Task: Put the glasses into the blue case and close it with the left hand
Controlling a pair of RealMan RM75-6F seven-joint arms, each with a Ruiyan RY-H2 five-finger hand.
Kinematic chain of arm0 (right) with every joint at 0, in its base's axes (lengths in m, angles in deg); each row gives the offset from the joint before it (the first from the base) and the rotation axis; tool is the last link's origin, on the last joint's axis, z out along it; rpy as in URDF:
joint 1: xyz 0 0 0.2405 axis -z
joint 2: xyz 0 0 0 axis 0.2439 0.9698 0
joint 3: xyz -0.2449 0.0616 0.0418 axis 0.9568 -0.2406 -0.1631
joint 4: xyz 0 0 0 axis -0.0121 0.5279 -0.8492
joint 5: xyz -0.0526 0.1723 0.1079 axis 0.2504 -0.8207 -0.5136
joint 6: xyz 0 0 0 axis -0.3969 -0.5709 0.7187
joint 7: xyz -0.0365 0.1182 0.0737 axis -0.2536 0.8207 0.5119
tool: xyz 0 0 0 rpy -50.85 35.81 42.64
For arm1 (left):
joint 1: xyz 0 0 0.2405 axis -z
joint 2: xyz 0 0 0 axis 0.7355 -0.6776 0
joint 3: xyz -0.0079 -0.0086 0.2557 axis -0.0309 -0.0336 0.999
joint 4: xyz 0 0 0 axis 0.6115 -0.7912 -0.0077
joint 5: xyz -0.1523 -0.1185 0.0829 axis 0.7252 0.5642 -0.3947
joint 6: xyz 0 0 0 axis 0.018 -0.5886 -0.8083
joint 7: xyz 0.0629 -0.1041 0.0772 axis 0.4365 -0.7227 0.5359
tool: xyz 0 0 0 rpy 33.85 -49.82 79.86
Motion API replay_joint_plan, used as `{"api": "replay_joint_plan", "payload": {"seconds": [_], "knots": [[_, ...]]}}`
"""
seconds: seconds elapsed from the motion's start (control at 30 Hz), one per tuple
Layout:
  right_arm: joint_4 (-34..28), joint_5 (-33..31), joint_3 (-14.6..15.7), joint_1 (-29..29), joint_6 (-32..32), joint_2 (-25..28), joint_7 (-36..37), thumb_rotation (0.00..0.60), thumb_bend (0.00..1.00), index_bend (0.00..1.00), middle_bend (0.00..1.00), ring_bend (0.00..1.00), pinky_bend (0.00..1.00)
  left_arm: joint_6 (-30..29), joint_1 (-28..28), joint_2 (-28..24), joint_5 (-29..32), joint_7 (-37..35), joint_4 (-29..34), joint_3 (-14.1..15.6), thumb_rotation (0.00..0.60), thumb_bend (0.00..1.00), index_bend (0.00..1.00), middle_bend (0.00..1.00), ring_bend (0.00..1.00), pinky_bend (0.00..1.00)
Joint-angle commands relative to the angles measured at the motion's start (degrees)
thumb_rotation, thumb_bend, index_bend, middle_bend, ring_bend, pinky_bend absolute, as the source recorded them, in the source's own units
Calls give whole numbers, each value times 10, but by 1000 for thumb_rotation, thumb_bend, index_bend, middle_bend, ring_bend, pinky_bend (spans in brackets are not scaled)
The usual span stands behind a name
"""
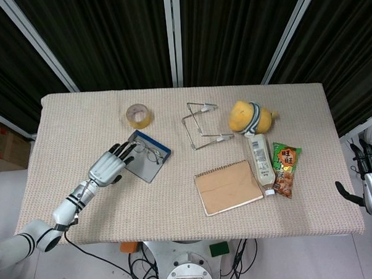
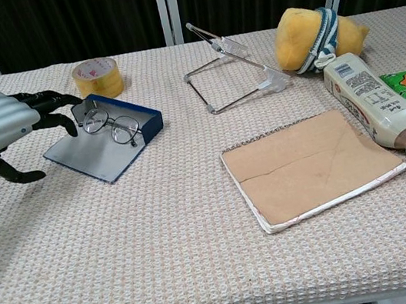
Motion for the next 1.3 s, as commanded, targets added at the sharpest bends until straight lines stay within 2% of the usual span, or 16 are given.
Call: {"api": "replay_joint_plan", "payload": {"seconds": [0.03, 0.27, 0.5, 1.03, 1.3], "knots": [[-1, 0, 0, 1, -1, 1, -2, 600, 269, 0, 0, 0, 41, 10, 7, 9, -12, -12, -15, 6, 600, 204, 244, 0, 0, 163], [-1, -2, -1, 1, -2, 2, -3, 600, 272, 0, 0, 0, 41, 43, 20, 2, -20, -25, -18, 15, 600, 205, 239, 0, 0, 161], [0, -3, -1, -1, 2, -1, -5, 600, 269, 0, 0, 0, 41, 45, 30, 3, -26, -32, -19, 8, 600, 204, 239, 0, 0, 161], [7, -8, -3, -3, 6, -4, 2, 600, 272, 0, 0, 0, 41, 115, 66, 2, -16, -19, -12, 3, 600, 205, 239, 0, 0, 160], [14, -12, -2, -3, 9, -6, 7, 600, 270, 0, 0, 0, 41, 122, 70, 12, -13, -17, -20, 2, 600, 206, 243, 0, 0, 161]]}}
